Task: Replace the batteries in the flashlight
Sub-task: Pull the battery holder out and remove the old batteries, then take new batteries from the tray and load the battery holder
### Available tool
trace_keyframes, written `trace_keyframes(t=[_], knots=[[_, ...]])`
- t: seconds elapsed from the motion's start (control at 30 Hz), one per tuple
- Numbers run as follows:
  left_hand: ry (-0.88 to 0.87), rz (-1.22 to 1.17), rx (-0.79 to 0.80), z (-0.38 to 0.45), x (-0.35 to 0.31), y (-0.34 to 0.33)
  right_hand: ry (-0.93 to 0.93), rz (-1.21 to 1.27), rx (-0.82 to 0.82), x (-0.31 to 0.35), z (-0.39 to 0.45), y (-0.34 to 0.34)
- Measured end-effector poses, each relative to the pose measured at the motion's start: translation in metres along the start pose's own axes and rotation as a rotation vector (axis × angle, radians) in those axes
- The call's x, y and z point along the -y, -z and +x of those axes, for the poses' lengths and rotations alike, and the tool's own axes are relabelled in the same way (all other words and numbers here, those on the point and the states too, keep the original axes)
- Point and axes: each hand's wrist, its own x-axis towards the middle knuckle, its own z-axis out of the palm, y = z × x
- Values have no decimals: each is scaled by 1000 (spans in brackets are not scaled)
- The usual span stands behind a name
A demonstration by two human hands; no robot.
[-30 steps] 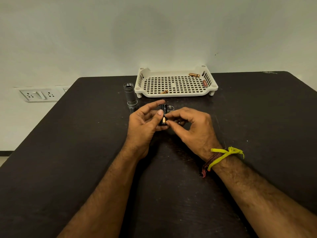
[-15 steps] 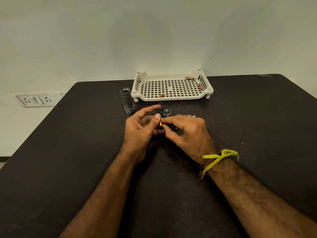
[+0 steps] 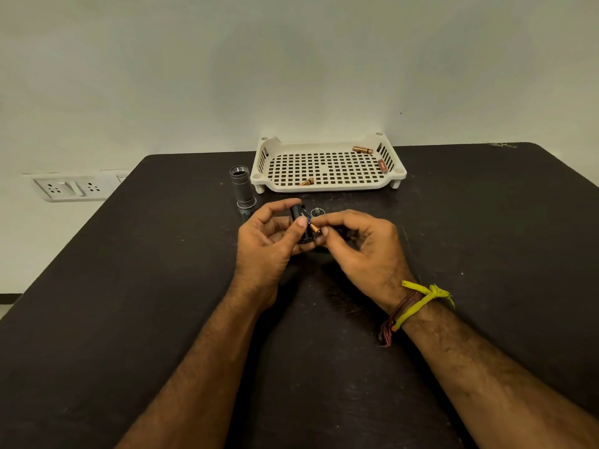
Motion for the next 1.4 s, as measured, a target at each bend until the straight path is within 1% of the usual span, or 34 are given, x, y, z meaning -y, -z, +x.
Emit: trace_keyframes(t=[0.1,0.17,0.23,0.33,0.4,0.43,0.5,0.6,0.67,0.73,0.83,0.9,0.97,1.07,1.13,1.3,1.4], knots=[[-11,47,-18,0,0,-1,-40,-9,8,3,-2,-3],[-23,75,-20,0,0,-2,-66,-26,-34,4,-1,-4],[-50,79,-55,-1,0,-4,-97,-29,-126,3,1,-4],[-93,120,-196,0,0,-4,-150,-24,-301,0,6,2],[-114,169,-268,1,1,-3,-189,-29,-363,-1,8,7],[-123,197,-287,1,1,-3,-203,-40,-367,-2,9,8],[-149,274,-317,1,3,-4,-212,-66,-322,-2,8,10],[-172,352,-366,2,5,-4,-174,-154,-176,-1,4,6],[-159,349,-391,3,5,-3,-164,-244,-123,-2,2,4],[-141,350,-393,4,5,-2,-199,-303,-105,-5,3,4],[-111,326,-379,6,5,-3,-244,-348,-69,-8,5,5],[-91,296,-385,6,5,-2,-218,-360,-43,-7,6,4],[-80,269,-388,7,5,-3,-167,-351,-78,-6,7,4],[-75,250,-386,7,5,-2,-122,-323,-202,-6,7,6],[-84,251,-388,7,6,-1,-109,-305,-251,-8,7,7],[-125,313,-396,7,8,2,-97,-274,-298,-13,9,5],[-117,312,-411,7,8,2,-111,-270,-337,-14,10,7]])
